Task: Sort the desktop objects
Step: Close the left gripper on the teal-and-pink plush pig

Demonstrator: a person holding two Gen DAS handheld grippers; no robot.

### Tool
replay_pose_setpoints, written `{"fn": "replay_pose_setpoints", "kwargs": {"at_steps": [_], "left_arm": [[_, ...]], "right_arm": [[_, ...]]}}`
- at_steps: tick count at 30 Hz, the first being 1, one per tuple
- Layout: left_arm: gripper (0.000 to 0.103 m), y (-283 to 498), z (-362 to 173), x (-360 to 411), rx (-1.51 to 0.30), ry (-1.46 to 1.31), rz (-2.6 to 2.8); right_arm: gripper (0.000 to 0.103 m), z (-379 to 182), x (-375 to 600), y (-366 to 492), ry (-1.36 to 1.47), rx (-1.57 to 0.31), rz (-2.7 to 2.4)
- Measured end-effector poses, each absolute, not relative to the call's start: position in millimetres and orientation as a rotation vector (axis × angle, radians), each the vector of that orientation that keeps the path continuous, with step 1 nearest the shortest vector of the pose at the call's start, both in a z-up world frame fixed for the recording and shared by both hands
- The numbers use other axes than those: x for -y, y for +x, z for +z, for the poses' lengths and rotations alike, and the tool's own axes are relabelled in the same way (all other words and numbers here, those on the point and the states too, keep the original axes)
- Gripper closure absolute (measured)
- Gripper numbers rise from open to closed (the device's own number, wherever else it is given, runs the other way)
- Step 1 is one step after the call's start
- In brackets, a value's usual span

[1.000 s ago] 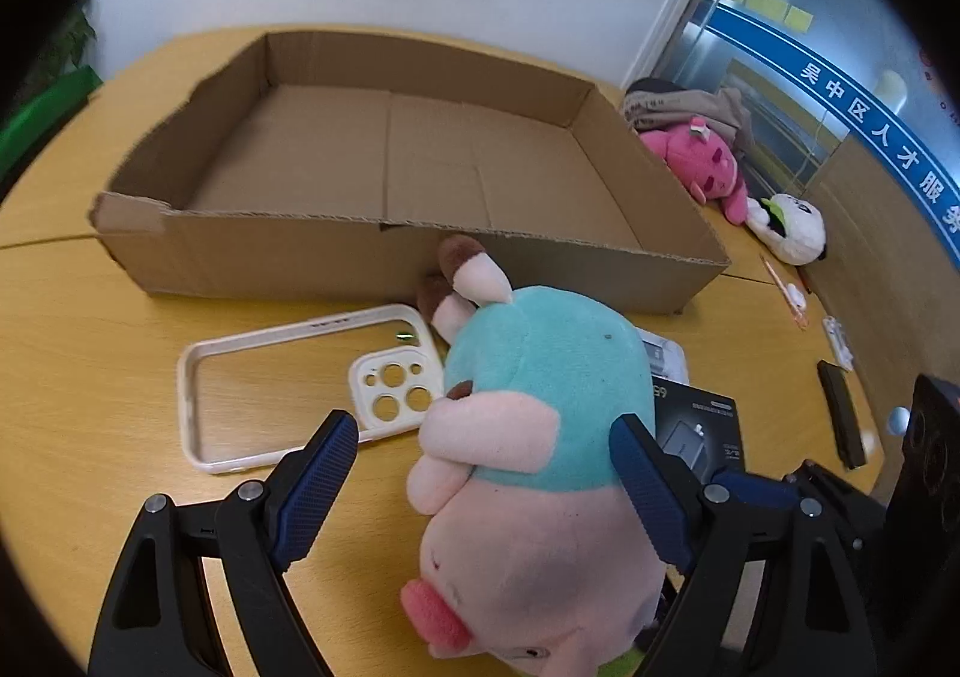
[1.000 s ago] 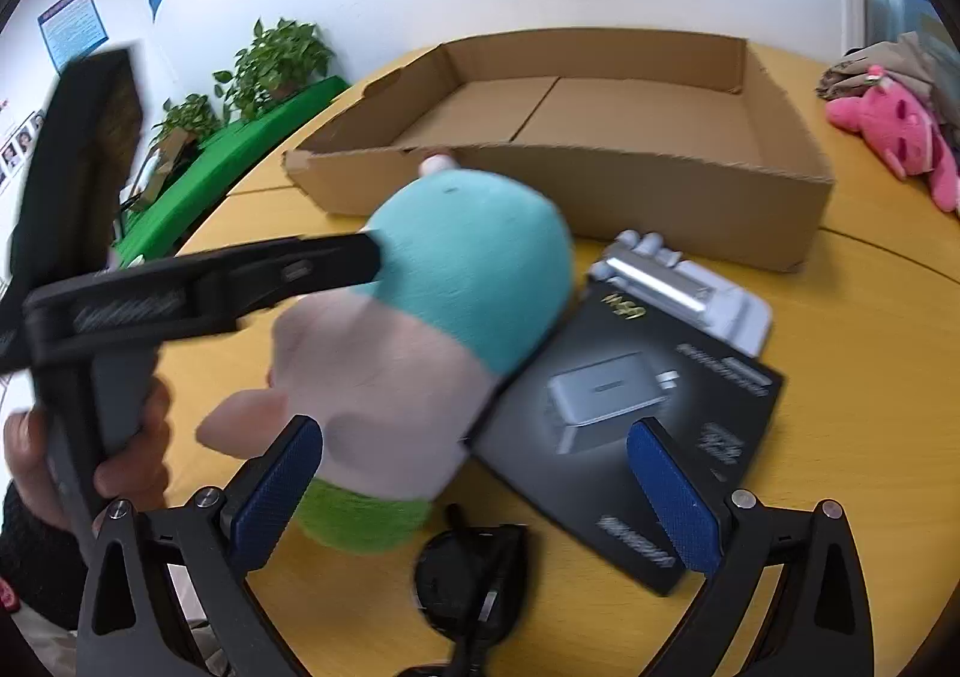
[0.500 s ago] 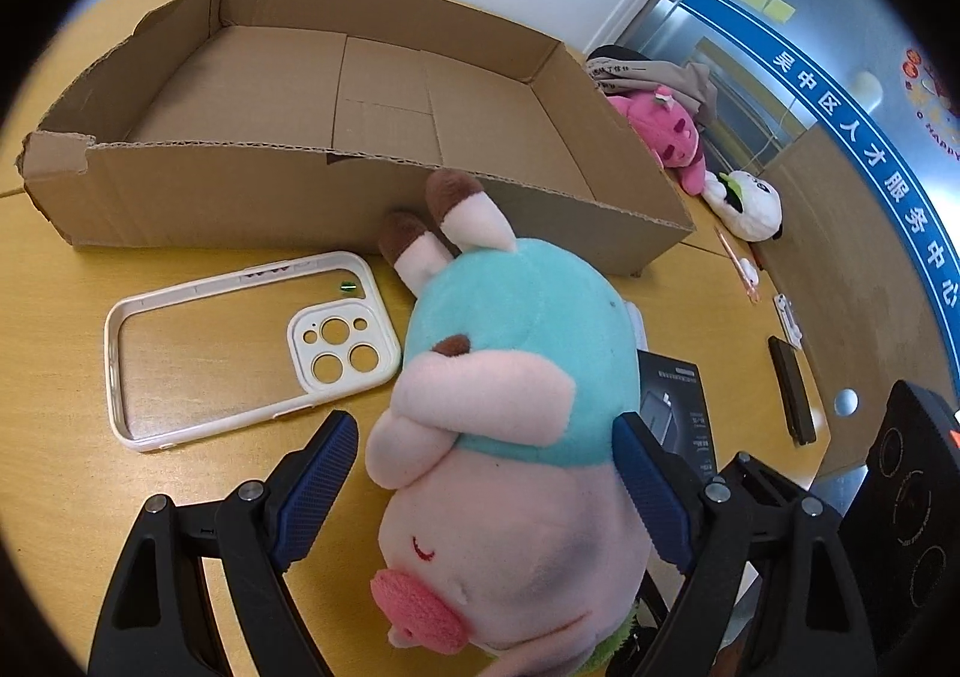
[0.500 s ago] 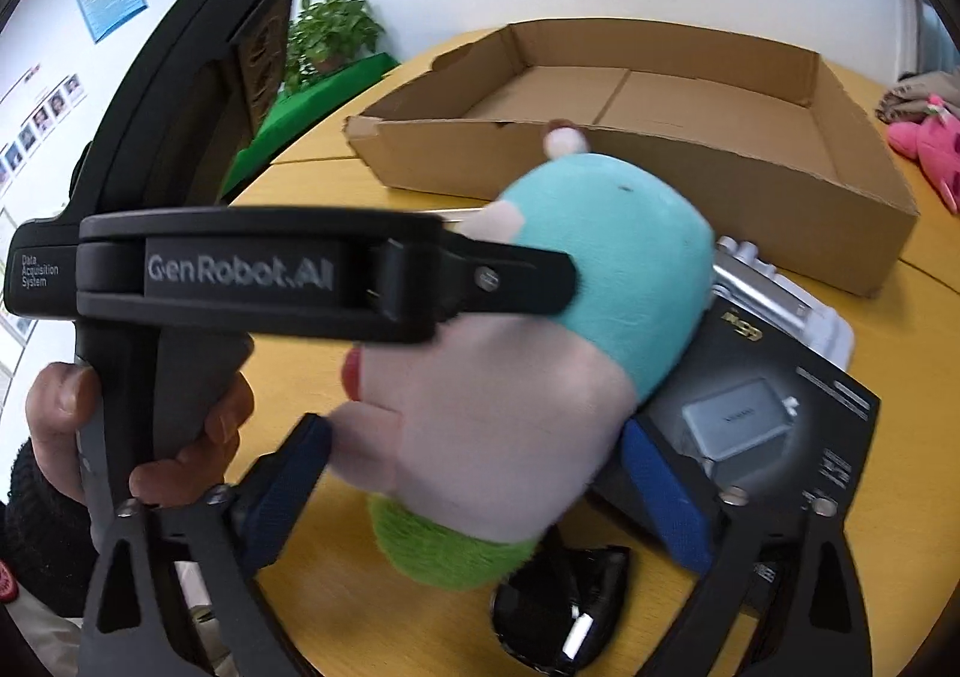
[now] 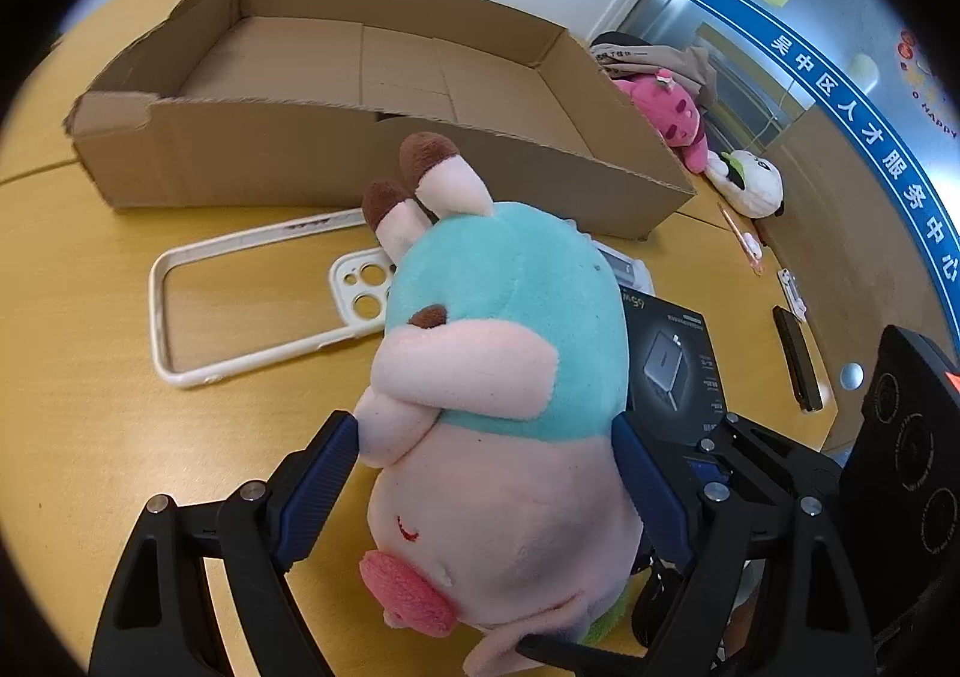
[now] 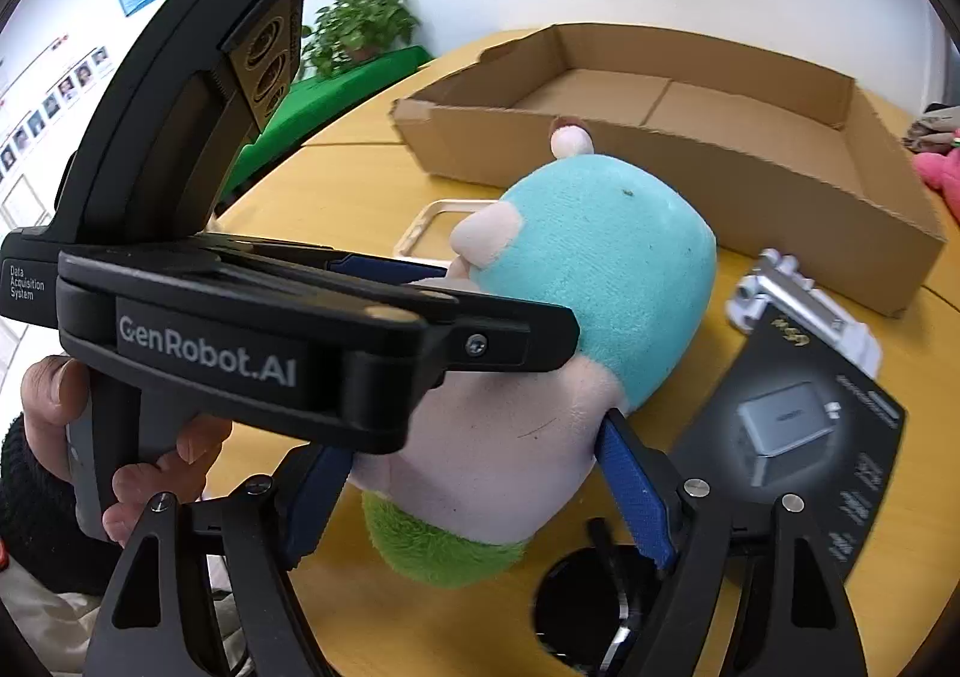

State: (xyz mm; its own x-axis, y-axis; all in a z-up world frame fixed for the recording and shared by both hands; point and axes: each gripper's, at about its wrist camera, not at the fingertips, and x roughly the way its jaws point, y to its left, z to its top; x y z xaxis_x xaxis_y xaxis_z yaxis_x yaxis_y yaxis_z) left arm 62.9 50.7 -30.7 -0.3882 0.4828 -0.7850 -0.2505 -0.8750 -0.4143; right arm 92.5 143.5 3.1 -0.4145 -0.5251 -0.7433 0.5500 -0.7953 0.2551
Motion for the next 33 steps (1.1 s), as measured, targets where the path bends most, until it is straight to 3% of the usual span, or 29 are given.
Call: {"fn": "replay_pose_setpoints", "kwargs": {"at_steps": [2, 10, 17, 19, 21, 28, 31, 33], "left_arm": [[0.017, 64, -34, -45, 0.355, -1.405, 2.266], [0.016, 62, -41, -36, 0.422, -1.407, 2.245], [0.035, 74, -20, -51, 0.300, -1.330, 2.302], [0.054, 77, -13, -52, 0.302, -1.304, 2.297], [0.056, 76, -3, -52, 0.293, -1.287, 2.318], [0.055, 59, -7, -56, 0.295, -1.360, 2.297], [0.044, 58, -16, -56, 0.325, -1.385, 2.276], [0.025, 56, -16, -54, 0.313, -1.409, 2.296]], "right_arm": [[0.007, -1, -140, 90, 1.163, -0.023, -2.182], [0.008, -13, -133, 83, 1.201, 0.022, -2.156], [0.015, -6, -134, 88, 1.167, 0.009, -2.188], [0.017, -2, -135, 89, 1.152, -0.007, -2.200], [0.019, 5, -139, 87, 1.138, 0.003, -2.208], [0.020, 17, -140, 74, 1.141, -0.056, -2.219], [0.013, 1, -143, 66, 1.229, 0.003, -2.164], [0.011, -1, -148, 67, 1.231, 0.031, -2.159]]}}
